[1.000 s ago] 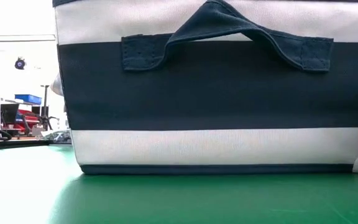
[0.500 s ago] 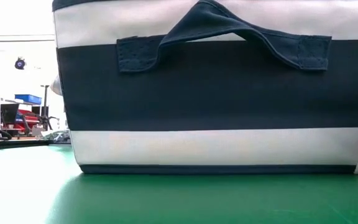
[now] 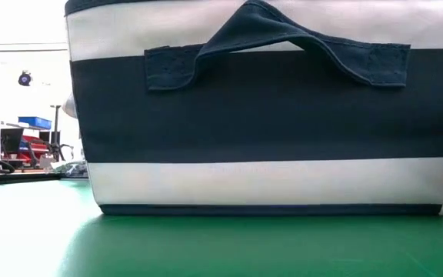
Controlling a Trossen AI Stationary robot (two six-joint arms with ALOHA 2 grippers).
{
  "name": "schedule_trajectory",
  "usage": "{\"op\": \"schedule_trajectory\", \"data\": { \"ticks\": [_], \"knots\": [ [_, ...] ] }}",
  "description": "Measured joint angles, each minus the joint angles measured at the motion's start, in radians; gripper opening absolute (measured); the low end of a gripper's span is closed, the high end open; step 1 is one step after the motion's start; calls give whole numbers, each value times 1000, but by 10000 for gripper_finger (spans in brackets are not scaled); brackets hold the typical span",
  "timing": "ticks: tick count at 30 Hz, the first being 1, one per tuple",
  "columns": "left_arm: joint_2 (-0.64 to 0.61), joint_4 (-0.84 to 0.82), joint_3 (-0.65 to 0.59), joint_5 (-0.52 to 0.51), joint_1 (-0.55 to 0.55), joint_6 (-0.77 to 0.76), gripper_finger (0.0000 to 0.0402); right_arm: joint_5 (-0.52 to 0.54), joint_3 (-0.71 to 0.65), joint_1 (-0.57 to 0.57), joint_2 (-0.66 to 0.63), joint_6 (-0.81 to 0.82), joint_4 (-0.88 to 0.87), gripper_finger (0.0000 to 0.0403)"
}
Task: Sort clothes
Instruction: Put the brown shorts into the blue laundry organizer
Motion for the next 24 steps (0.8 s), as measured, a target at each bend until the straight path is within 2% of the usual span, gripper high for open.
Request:
{"op": "schedule_trajectory", "data": {
  "ticks": [7,13,20,24],
  "knots": [
    [49,10,29,4,-4,-38,76,24,-130,-59,42,-45,228,9],
    [80,11,39,4,-13,-45,76,59,-292,-75,51,120,287,9],
    [93,16,39,12,-15,-55,76,-26,-525,-77,56,201,600,9],
    [101,23,37,12,-15,-52,76,-39,-579,-83,76,239,638,9]
  ]
}}
